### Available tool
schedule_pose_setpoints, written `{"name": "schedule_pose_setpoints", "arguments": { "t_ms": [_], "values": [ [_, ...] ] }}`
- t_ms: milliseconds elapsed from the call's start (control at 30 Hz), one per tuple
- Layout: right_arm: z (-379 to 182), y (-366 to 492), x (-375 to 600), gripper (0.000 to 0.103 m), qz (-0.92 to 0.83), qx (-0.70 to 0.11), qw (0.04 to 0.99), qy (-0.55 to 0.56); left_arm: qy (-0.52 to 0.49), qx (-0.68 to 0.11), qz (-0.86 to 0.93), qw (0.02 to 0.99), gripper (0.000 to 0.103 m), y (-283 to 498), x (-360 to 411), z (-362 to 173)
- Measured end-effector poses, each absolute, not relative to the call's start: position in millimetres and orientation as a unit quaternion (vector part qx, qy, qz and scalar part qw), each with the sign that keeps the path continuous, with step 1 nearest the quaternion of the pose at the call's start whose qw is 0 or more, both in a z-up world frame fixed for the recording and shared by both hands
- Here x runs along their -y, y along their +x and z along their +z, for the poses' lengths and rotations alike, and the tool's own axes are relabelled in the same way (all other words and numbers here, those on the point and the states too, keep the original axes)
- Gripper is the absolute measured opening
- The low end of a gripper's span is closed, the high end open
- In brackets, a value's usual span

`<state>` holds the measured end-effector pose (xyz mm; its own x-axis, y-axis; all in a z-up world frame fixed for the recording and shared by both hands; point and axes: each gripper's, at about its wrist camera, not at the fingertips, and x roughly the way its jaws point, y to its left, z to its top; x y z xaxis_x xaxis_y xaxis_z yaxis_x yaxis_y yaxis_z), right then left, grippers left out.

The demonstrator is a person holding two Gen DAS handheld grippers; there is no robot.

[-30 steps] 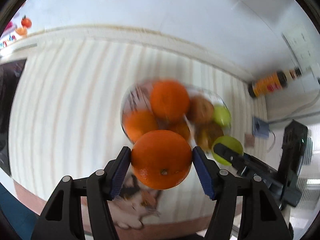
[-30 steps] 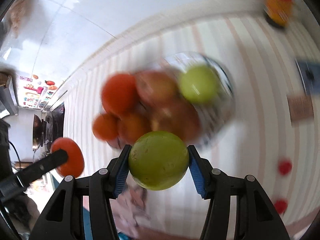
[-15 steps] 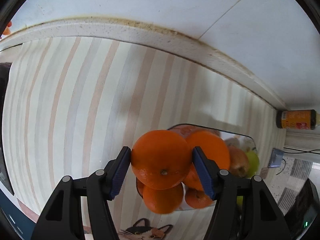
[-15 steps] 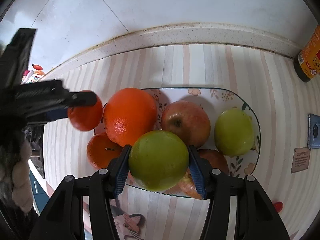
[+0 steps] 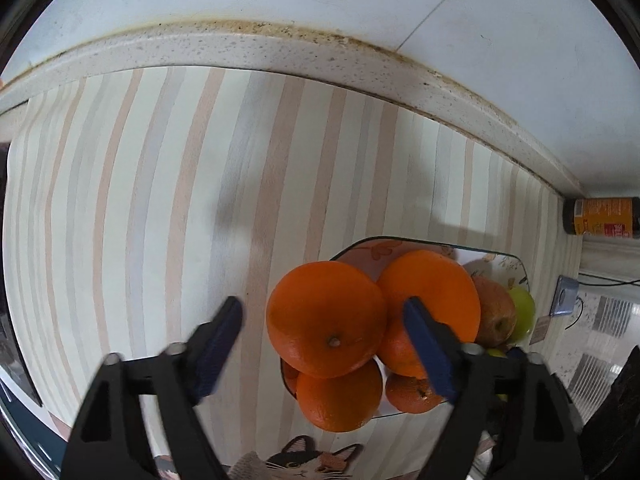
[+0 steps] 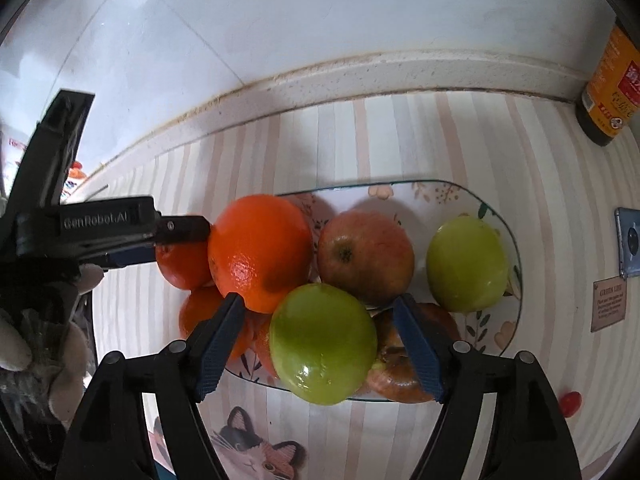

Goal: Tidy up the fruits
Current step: 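Open both tools to release the tangerine and green apple onto the plate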

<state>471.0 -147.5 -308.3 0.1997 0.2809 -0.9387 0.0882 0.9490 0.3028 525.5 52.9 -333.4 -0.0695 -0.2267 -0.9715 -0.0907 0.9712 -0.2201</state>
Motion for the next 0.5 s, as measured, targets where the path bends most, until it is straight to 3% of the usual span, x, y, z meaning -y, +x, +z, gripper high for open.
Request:
{"name": "schedule_pose_setpoints", "arguments": {
  "t_ms": [233,300,400,500],
  "values": [
    [-299.2,467.7,155.7,0.084,0.057,-0.626,0.761,0.163,-0.115,-0.73,-0.062,0.671,0.086,528.2,-53.2,-334.8],
    [-297.1,466.8,155.6,0.096,0.051,-0.628,0.761,0.154,-0.106,-0.725,-0.053,0.678,0.086,527.6,-53.4,-330.6],
    [-287.8,461.7,156.7,0.096,0.029,-0.622,0.773,0.124,-0.087,-0.709,-0.046,0.698,0.097,524.6,-58.1,-315.4],
    [-278.7,455.5,162.5,0.096,0.023,-0.614,0.779,0.124,-0.08,-0.69,-0.042,0.718,0.097,515.7,-61.4,-295.2]
  ]
}}
